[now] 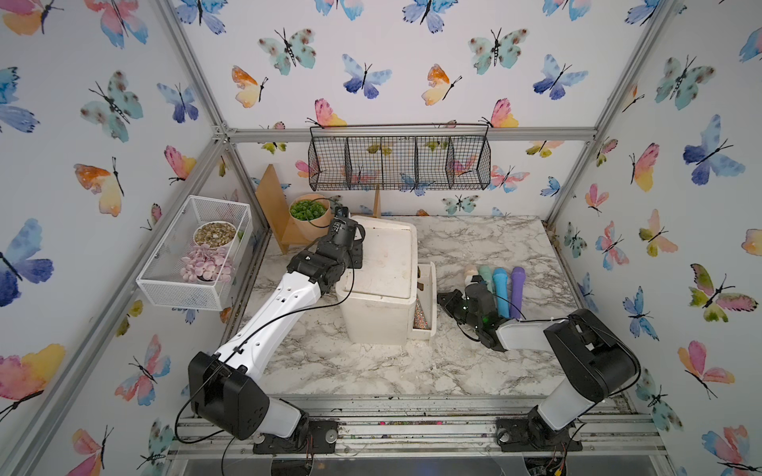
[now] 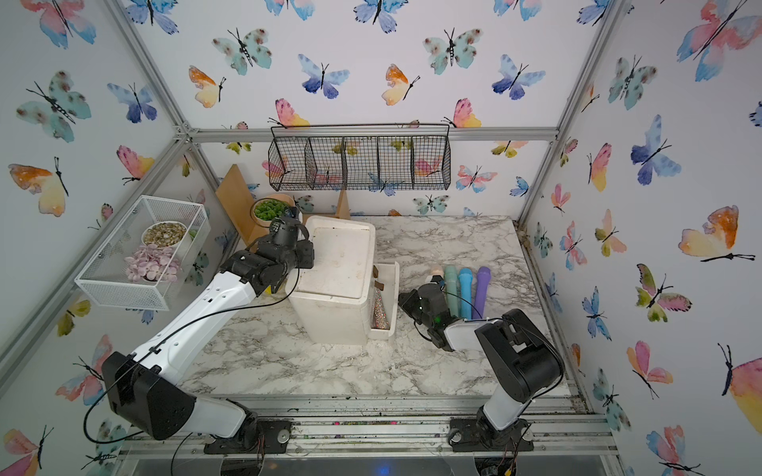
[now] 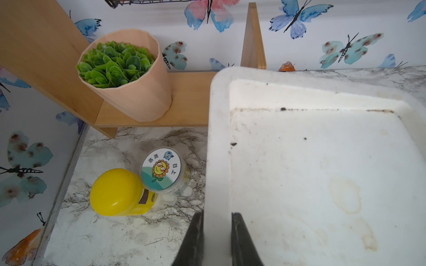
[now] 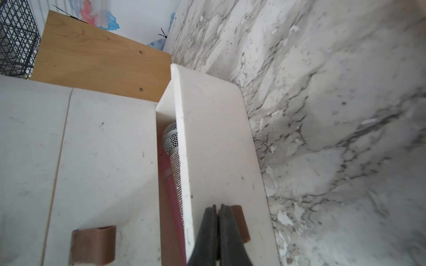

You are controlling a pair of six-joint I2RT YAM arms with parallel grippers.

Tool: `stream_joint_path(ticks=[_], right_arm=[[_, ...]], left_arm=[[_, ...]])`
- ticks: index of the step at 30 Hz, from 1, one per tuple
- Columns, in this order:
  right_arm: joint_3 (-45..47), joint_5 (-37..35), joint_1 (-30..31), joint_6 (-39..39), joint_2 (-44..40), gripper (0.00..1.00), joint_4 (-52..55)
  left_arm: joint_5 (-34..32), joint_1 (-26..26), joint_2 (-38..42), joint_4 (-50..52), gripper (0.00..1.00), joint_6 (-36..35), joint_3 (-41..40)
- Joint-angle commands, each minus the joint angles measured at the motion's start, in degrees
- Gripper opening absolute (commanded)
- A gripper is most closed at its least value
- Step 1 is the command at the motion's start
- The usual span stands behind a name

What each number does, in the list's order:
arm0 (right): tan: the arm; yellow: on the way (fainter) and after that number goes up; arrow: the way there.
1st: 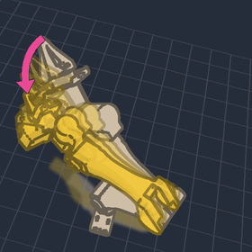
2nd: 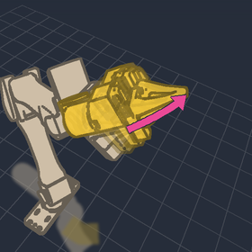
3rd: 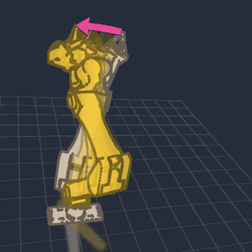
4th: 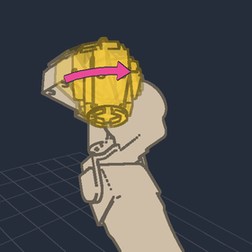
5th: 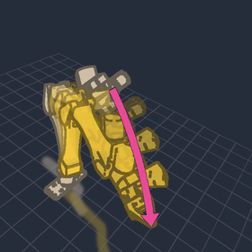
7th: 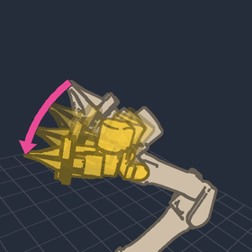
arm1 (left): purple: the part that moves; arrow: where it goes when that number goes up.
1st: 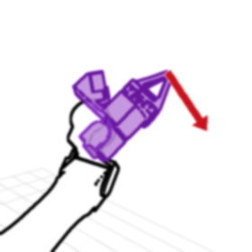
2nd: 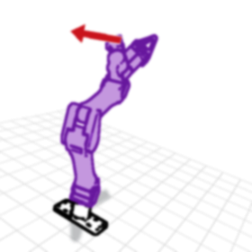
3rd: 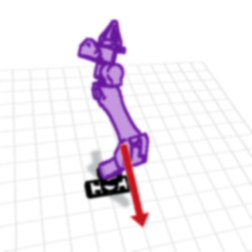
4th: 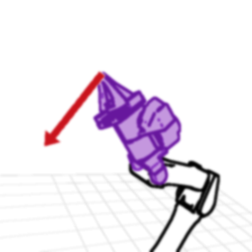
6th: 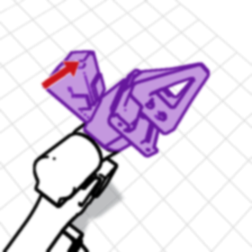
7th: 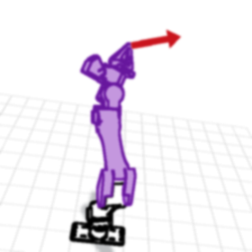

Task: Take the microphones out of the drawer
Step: Open the drawer in the storage box.

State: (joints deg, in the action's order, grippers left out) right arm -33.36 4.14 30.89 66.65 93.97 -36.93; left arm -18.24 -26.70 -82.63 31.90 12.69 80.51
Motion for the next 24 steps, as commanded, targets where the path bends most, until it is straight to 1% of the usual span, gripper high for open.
stream_joint_path(ticks=[1, 9, 16, 24], right_arm=[[1.4, -2.3, -1.4, -2.5, -2.0, 0.02, 4.7], [3.0, -4.3, -3.7, -4.3, -5.9, 0.02, 8.4], [4.3, -4.1, -5.4, -4.3, -6.9, 0.02, 8.8], [4.4, -5.6, -6.0, -4.9, -8.5, 0.02, 10.8]], left_arm=[[-1.7, -0.6, -2.3, 1.4, 0.0, 0.0, -0.6], [-2.0, -0.6, -2.3, 1.5, 0.0, 0.1, -0.7], [-2.1, -0.6, -2.3, 1.6, 0.0, 0.0, -0.9], [-2.2, -0.6, -2.4, 1.5, 0.0, 0.1, -0.9]])
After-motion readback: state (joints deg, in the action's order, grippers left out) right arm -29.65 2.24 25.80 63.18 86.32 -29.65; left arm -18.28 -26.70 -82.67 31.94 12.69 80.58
